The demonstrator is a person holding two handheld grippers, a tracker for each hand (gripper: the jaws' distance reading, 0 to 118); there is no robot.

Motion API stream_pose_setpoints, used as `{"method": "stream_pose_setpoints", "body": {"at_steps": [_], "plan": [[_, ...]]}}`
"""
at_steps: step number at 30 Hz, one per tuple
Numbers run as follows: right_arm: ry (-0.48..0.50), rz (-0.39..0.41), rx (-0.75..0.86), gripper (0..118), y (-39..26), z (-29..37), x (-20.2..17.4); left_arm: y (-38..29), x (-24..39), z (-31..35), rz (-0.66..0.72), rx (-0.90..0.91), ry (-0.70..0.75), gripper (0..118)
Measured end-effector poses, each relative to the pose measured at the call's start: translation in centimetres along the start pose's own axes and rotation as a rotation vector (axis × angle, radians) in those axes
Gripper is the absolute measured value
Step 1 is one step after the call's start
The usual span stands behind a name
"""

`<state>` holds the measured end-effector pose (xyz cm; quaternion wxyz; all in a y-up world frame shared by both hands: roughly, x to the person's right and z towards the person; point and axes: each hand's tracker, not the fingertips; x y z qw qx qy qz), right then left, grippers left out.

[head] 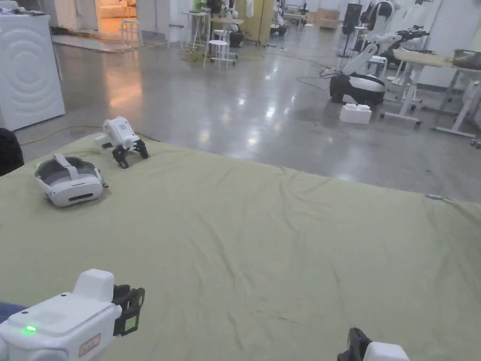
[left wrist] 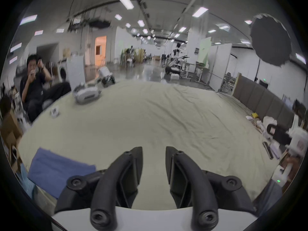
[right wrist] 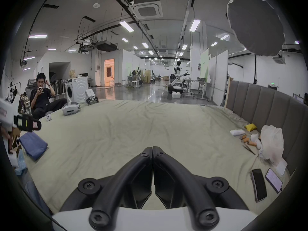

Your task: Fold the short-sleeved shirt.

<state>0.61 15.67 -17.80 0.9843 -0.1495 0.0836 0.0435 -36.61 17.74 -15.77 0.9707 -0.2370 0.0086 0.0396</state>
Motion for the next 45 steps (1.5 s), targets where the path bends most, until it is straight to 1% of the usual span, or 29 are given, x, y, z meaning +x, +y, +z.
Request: {"method": "stream_pose_setpoints", "body": {"at_steps": [2, 4, 6, 8, 15, 17, 21, 25, 32, 40, 41, 43, 44, 45], "plan": [[-0.025, -0.001, 0.027, 0, 1.0, -0.1, 0.5, -0.1, 1.7, -0.7, -0.019, 0.085, -0.003, 2], [-0.041, 0.000, 0.049, 0, 1.8, -0.2, 0.9, 0.4, 4.8, -0.6, -0.087, 0.145, 0.057, 0], [-0.055, -0.010, 0.065, 0, 2.3, -0.3, 1.3, 1.0, 6.8, -0.7, -0.136, 0.205, 0.072, 0], [-0.070, -0.023, 0.077, 0, 2.6, -0.3, 1.8, 1.2, 8.5, -0.7, -0.155, 0.240, 0.099, 0], [-0.117, -0.067, 0.113, 0, 2.9, 0.1, 3.4, 1.3, 11.3, -0.9, -0.157, 0.305, 0.114, 0], [-0.125, -0.070, 0.112, 0, 2.7, 0.2, 3.8, 1.4, 11.5, -0.9, -0.153, 0.315, 0.117, 0], [-0.133, -0.074, 0.116, 0, 2.4, 0.4, 4.6, 1.5, 11.2, -0.5, -0.101, 0.328, 0.113, 0], [-0.132, -0.074, 0.117, 0, 2.4, 0.4, 5.0, 1.4, 11.0, -0.4, -0.094, 0.330, 0.116, 0], [-0.130, -0.074, 0.119, 0, 2.5, 0.8, 4.8, 1.1, 10.7, -0.3, -0.089, 0.322, 0.117, 0], [-0.127, -0.070, 0.117, 0, 2.3, 1.0, 3.7, 0.9, 10.9, 0.1, -0.085, 0.321, 0.121, 0], [-0.123, -0.073, 0.119, 0, 2.3, 1.0, 3.6, 0.9, 11.0, 0.1, -0.081, 0.322, 0.127, 1], [-0.120, -0.073, 0.118, 0, 2.3, 1.0, 3.5, 0.9, 10.9, 0.3, -0.072, 0.326, 0.123, 9], [-0.123, -0.072, 0.118, 3, 2.3, 1.0, 3.4, 1.0, 10.9, 0.4, -0.068, 0.328, 0.120, 20], [-0.128, -0.067, 0.119, 9, 2.3, 1.0, 3.3, 1.0, 10.9, 0.5, -0.067, 0.330, 0.123, 34]]}}
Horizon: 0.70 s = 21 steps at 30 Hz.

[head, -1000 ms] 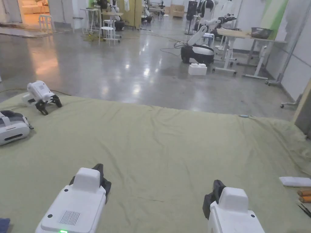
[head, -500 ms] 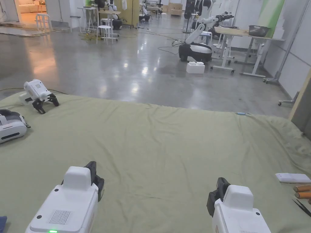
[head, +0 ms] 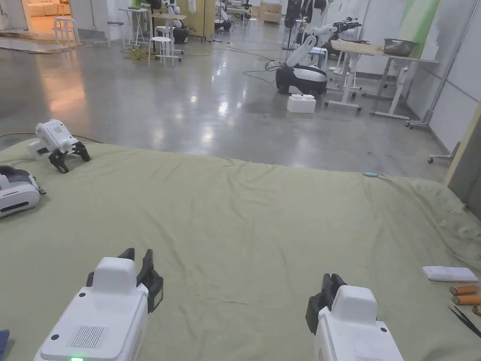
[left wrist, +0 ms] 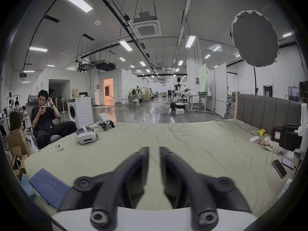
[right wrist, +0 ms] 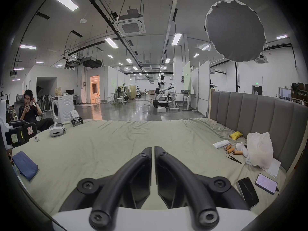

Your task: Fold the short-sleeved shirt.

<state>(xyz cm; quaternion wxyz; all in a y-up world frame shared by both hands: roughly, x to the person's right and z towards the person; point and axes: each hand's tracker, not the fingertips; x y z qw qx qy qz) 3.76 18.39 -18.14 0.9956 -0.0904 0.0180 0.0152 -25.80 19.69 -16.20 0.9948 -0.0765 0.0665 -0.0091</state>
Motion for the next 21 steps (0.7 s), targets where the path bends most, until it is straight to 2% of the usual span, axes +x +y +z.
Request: {"method": "stream_pose_setpoints", "body": {"at_steps": [1, 2, 3, 4, 5, 7, 9, 13, 21], "plan": [[0.000, 0.000, 0.004, 24, 0.0, 0.0, 0.0, 0.0, 0.0, 0.0, 0.001, 0.001, 0.006, 48], [-0.005, -0.003, 0.004, 52, -0.1, 0.0, 0.1, 0.1, 0.0, 0.1, 0.001, 0.003, 0.009, 65], [-0.010, -0.005, 0.003, 71, -0.1, -0.1, 0.1, 0.1, 0.0, 0.1, 0.002, 0.005, 0.010, 73], [-0.004, -0.006, 0.005, 82, -0.1, -0.1, 0.2, 0.1, -0.1, 0.1, 0.005, 0.010, 0.013, 79], [-0.003, -0.007, 0.012, 86, -0.1, -0.1, 0.2, 0.1, -0.1, 0.1, 0.006, 0.015, 0.018, 83], [-0.006, 0.005, 0.024, 87, 0.0, -0.1, 0.1, 0.1, -0.2, 0.2, 0.008, 0.021, 0.025, 89], [0.001, 0.014, 0.029, 92, 0.0, -0.1, 0.1, 0.1, -0.4, 0.1, 0.013, 0.023, 0.031, 94], [0.013, 0.016, 0.029, 99, 0.2, -0.1, -0.2, 0.3, -0.7, 0.0, 0.032, 0.027, 0.037, 96], [0.048, -0.056, 0.041, 106, 0.4, -0.3, 0.0, 0.6, -1.3, 0.0, 0.060, 0.031, 0.041, 101]]}}
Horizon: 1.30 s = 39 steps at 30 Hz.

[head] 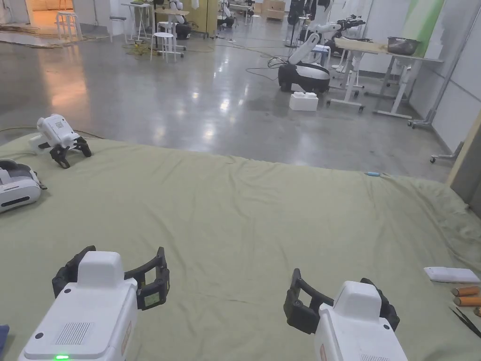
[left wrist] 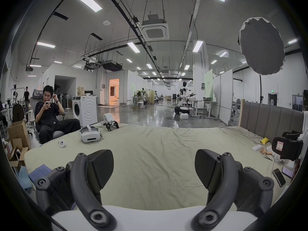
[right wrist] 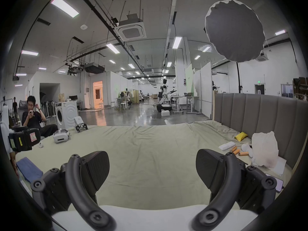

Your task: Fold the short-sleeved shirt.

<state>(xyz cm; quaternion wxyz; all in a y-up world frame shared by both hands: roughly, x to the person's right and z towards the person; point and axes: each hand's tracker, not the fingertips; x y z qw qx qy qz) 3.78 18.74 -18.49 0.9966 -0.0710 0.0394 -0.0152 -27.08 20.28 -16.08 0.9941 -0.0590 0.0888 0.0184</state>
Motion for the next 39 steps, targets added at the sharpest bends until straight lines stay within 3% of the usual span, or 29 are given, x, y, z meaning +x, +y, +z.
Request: {"method": "stream_pose_setpoints", "body": {"at_steps": [4, 8, 12, 21, 29, 39], "plan": [[-0.118, 0.060, 0.004, 106, -0.1, -0.3, -0.8, 0.1, 0.0, 0.1, -0.012, 0.008, -0.020, 101], [-0.137, 0.089, -0.007, 106, -0.3, -0.8, -1.3, 0.1, 0.1, 0.4, -0.002, 0.022, -0.072, 101], [-0.043, 0.018, -0.024, 106, -0.4, -1.0, -1.0, 0.0, 0.4, 0.4, -0.002, 0.012, -0.094, 101], [-0.067, -0.078, -0.083, 106, 0.3, -1.2, -1.1, -0.6, 0.8, 0.1, -0.019, -0.013, -0.051, 101], [-0.115, -0.056, -0.125, 106, 1.5, -1.5, -1.9, -0.5, 0.5, -0.1, 0.008, -0.020, -0.042, 101], [-0.098, -0.092, -0.168, 106, 2.0, -2.4, -1.3, 0.1, 0.9, 0.0, -0.033, 0.024, -0.037, 104]]}}
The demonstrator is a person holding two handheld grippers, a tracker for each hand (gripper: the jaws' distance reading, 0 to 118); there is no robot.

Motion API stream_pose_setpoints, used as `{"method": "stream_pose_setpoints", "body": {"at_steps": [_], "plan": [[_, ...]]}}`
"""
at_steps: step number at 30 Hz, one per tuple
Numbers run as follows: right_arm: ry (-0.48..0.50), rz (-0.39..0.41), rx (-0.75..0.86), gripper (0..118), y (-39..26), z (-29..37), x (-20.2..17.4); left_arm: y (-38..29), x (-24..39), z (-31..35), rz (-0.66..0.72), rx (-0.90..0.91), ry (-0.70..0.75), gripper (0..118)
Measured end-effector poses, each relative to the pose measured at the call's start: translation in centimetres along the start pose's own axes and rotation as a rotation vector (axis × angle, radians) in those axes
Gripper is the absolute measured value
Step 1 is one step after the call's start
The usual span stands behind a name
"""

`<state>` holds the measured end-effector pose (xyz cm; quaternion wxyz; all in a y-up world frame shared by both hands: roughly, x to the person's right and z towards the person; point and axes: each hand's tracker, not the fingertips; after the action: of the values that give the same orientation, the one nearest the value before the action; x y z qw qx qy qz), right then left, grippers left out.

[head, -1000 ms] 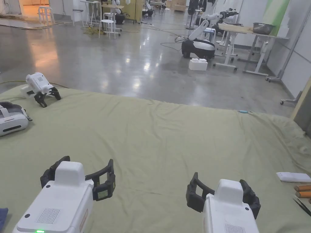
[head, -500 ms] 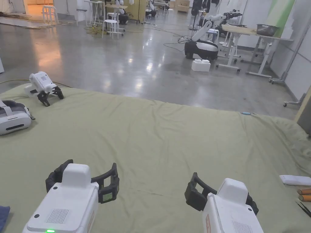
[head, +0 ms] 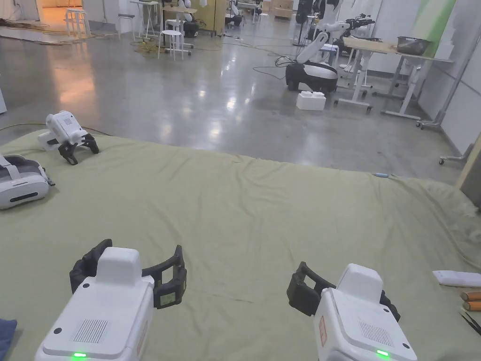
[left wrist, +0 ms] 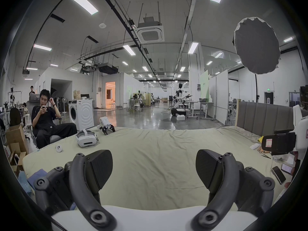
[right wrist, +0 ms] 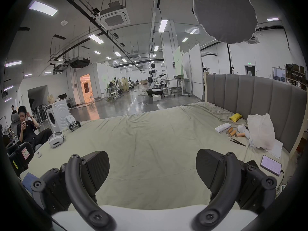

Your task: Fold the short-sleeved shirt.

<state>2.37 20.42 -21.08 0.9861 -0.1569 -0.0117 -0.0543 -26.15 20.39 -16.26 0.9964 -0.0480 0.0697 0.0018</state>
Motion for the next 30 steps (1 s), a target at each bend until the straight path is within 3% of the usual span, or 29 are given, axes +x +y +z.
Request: {"method": "stream_pose_setpoints", "body": {"at_steps": [17, 30], "plan": [[-0.066, 0.097, 0.031, 108, 0.09, 0.06, 0.21, -0.48, 0.14, -0.27, -0.012, -0.051, -0.031, 105], [-0.054, 0.100, 0.006, 108, 0.24, -0.35, 0.00, -0.40, 0.20, -0.20, -0.024, -0.056, -0.030, 105]]}}
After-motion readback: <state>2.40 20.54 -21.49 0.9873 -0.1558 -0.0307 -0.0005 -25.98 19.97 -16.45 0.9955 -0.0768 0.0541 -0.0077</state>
